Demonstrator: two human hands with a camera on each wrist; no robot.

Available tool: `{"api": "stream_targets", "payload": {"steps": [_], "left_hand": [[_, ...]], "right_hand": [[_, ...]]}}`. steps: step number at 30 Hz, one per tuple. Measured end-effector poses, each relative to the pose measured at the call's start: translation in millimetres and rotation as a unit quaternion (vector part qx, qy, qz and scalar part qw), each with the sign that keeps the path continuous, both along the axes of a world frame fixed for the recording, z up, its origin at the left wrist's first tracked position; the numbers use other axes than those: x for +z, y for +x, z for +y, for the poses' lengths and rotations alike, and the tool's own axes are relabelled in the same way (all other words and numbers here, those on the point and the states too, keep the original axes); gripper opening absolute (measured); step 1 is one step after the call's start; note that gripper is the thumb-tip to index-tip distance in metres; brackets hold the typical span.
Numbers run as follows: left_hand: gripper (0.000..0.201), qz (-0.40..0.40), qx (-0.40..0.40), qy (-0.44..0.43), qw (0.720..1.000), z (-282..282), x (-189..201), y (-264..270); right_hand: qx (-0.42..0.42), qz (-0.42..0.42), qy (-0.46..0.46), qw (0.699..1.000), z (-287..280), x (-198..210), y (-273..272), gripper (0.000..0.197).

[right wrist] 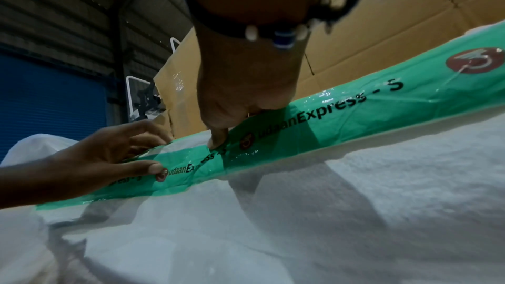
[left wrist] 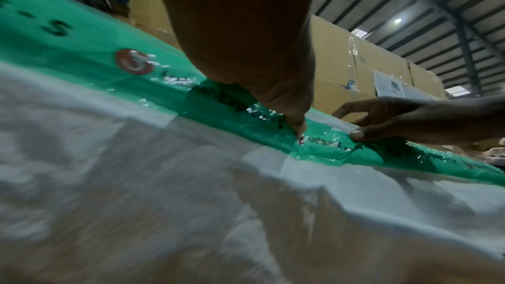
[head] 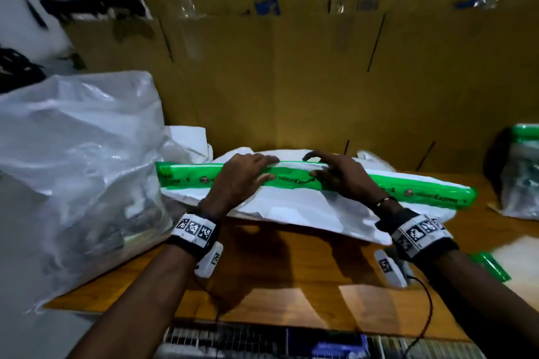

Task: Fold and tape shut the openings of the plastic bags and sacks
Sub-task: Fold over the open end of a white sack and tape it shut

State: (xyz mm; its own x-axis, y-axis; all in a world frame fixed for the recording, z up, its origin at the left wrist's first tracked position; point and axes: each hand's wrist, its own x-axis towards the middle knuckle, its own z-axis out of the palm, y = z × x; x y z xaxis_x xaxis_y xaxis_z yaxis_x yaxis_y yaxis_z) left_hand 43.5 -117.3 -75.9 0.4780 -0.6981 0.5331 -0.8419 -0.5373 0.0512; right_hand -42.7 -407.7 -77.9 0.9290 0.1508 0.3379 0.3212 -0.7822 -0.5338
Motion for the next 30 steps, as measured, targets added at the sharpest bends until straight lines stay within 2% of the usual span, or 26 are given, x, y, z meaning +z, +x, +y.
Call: {"api": "stream_targets", "payload": {"steps": [4,8,14,16,19,22,25,30], "left_hand": [[0.036,-0.116,-0.017,0.012,0.993,15.8,-2.2,15.3],[0.038,-0.173,-0.001,0.016,0.985,33.3,3.2,14.6],[0.030,-0.131,0.088,-0.045,0.986,79.9,14.3,32.9],[0.029,-0.120,0.089,-0.053,0.987,82.1,11.1,38.3],[0.032,-0.124,0.078,-0.063,0.987,70.9,5.7,42.0],[0.033,-0.132,0.053,-0.064,0.988,57.7,11.5,39.6],[0.029,-0.132,0.054,-0.072,0.987,68.3,17.7,39.3],[0.044,-0.187,0.057,-0.004,0.981,103.9,3.3,33.0]], "right_hand": [[0.047,0.008,0.025,0.999,-16.4,15.3,19.1,0.035],[0.061,0.020,0.053,0.997,-26.0,24.1,30.4,0.033],[0.054,0.014,0.050,0.997,-32.1,26.4,45.3,0.034],[0.055,0.005,0.018,0.998,-19.0,31.8,48.4,0.038],[0.088,-0.005,-0.016,0.996,24.1,33.3,60.8,0.054],[0.113,-0.035,-0.025,0.993,66.9,22.4,82.0,0.046],[0.106,-0.056,0.014,0.993,79.8,18.1,94.2,0.037],[0.127,-0.069,0.003,0.990,81.1,26.5,98.5,0.044]]}}
